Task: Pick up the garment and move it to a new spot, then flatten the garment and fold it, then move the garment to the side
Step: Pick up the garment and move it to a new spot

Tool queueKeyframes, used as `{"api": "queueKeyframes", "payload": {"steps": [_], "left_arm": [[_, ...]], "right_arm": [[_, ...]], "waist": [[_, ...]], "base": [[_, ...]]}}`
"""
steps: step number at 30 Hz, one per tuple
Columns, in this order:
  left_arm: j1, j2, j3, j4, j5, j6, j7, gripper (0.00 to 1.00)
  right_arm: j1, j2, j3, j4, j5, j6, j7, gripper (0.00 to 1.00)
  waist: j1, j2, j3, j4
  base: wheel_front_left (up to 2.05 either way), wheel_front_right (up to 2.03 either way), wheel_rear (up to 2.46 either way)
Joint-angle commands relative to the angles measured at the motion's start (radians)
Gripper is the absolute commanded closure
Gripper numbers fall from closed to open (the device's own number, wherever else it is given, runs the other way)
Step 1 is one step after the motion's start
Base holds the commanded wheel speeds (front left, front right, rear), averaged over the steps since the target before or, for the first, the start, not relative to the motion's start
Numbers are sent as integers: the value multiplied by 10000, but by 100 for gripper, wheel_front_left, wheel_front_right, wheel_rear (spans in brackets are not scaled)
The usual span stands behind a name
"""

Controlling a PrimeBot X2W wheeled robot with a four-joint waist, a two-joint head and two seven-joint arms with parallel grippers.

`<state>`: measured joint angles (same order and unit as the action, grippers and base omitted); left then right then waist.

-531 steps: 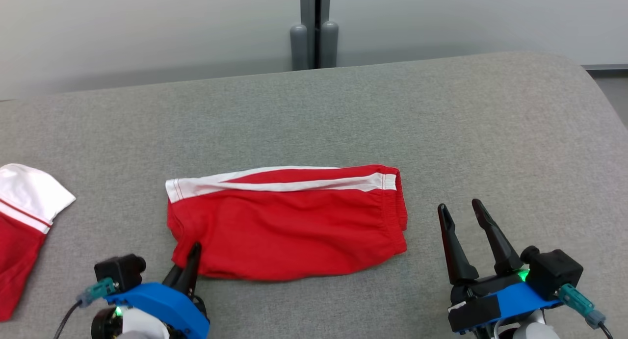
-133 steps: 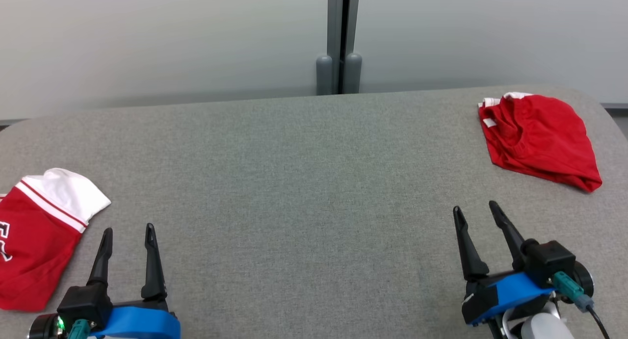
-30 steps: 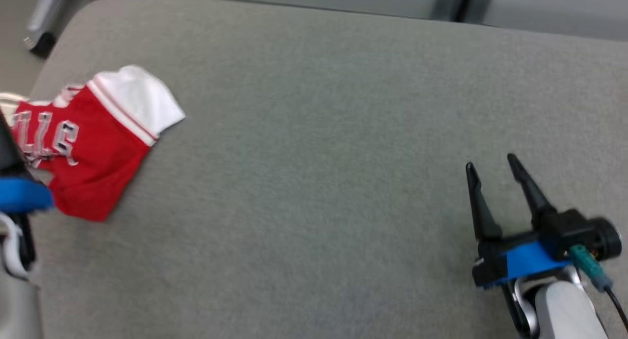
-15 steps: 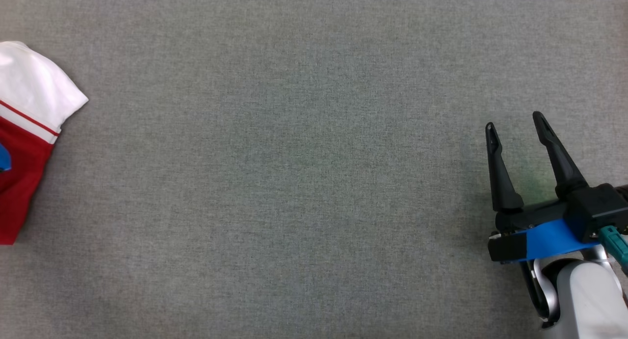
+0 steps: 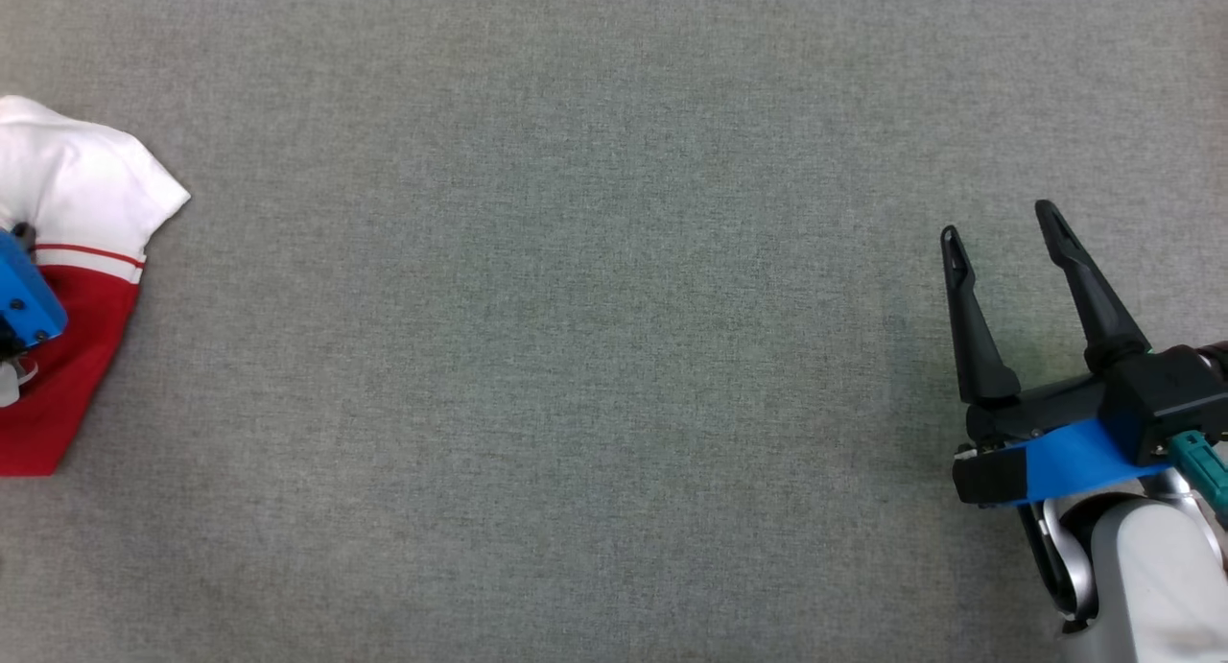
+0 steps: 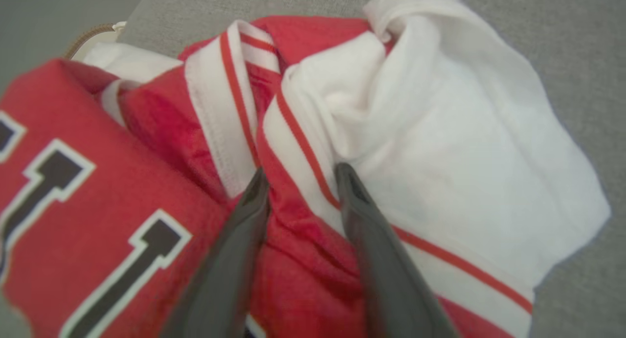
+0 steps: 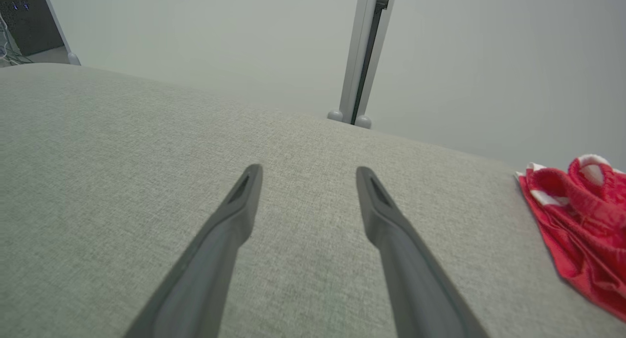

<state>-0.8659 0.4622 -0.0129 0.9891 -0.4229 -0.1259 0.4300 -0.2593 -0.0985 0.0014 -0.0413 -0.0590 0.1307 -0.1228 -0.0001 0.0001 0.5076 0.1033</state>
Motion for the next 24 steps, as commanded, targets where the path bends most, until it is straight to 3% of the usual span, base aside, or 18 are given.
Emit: {"api": "queueKeyframes", "payload": {"steps": [1, 5, 11, 18, 24], "left_arm": [[356, -244, -211, 144, -132, -81, 216, 100], [348, 66, -518, -98, -469, -82, -411, 100], [-257, 389, -771, -508, -318, -51, -2294, 100], [-1210, 345, -1514, -1634, 225, -51, -3936, 100], [-1949, 12, -2041, -3355, 617, 27, -4195, 100]], "right_arm": [[-62, 2, 39, 13, 70, 2, 44, 0], [-109, 34, 125, 148, 130, 2, -12, 0], [-15, 145, 176, 647, 258, 2, -291, 0], [124, 355, 302, 1352, 449, 2, -703, 0], [226, 462, 403, 1880, 695, 2, -1031, 0]], "waist": [[1, -1, -38, -35], [1, -1, -251, -159], [1, -1, -895, -365], [1, -1, -1791, -824], [1, -1, -2379, -1592]], "base": [[0, 0, 0], [0, 0, 0], [0, 0, 0], [0, 0, 0], [0, 0, 0]]}}
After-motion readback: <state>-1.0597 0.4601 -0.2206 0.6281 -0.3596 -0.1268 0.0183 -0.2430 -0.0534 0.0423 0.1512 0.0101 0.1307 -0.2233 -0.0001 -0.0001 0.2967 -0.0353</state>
